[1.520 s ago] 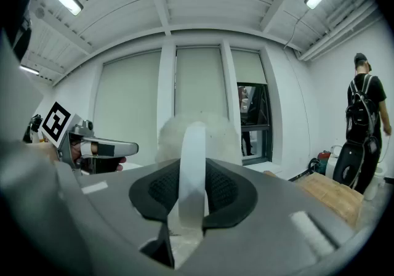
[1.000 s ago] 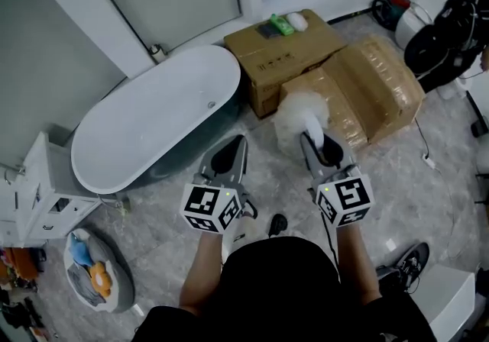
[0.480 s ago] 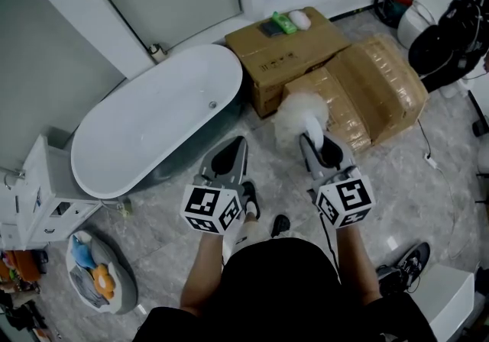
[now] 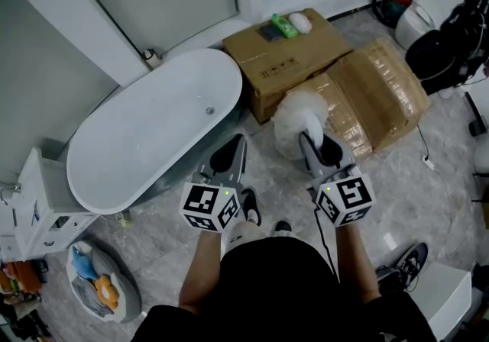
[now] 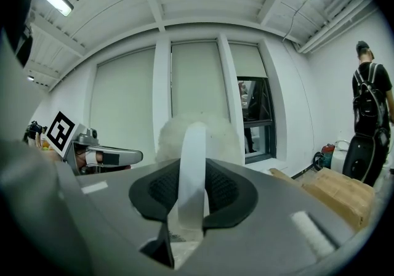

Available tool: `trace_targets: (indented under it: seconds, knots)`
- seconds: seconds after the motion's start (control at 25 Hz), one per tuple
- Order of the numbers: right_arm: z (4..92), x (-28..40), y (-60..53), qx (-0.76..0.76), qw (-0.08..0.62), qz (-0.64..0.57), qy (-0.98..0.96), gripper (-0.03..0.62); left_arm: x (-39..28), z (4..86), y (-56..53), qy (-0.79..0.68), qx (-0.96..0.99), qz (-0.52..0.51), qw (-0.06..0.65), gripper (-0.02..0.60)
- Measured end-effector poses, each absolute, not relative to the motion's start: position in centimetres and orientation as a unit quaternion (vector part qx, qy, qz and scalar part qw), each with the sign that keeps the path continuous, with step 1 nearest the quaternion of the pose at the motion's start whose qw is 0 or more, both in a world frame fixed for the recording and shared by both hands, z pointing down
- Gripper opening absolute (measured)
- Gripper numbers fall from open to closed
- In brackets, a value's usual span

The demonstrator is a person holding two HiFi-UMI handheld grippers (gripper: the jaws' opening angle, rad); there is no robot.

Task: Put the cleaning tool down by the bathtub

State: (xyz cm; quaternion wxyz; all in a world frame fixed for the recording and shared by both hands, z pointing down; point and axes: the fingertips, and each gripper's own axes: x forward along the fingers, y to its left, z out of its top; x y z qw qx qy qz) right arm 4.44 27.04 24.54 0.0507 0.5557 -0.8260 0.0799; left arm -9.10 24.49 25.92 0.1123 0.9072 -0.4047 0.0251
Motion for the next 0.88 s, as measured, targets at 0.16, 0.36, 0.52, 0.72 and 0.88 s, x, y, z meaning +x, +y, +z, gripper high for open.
trace_targets:
  seconds: [0.16,0.36,0.52,0.72,0.88]
  knots:
    - [24.1,3.4,23.9,0.562,0.053,0.078,-0.822,0.095,-9.9,25.6,21.2,-0.396,0.911,0.022,0.113,-0.002]
    - [23.7,2.3,20.4,0.578,0.055,0.076,-0.81,0.095,-10.8,25.2,17.2,-0.378,0.919,0.02,0.111,-0.002]
    - [23.9,0.8,18.1,0.586,0.055,0.081,-0.804,0.095,-11.8,24.9,14.8,-0.364,0.925,0.019,0.109,-0.002]
    - [24.6,-1.2,16.1,0.588,0.057,0.084,-0.803,0.095,-13.1,26.0,12.4,-0.356,0.928,0.025,0.112,-0.002]
    - [25.6,-1.9,15.6,0.584,0.064,0.097,-0.804,0.095,-13.4,26.8,11.9,-0.352,0.928,0.032,0.121,-0.002]
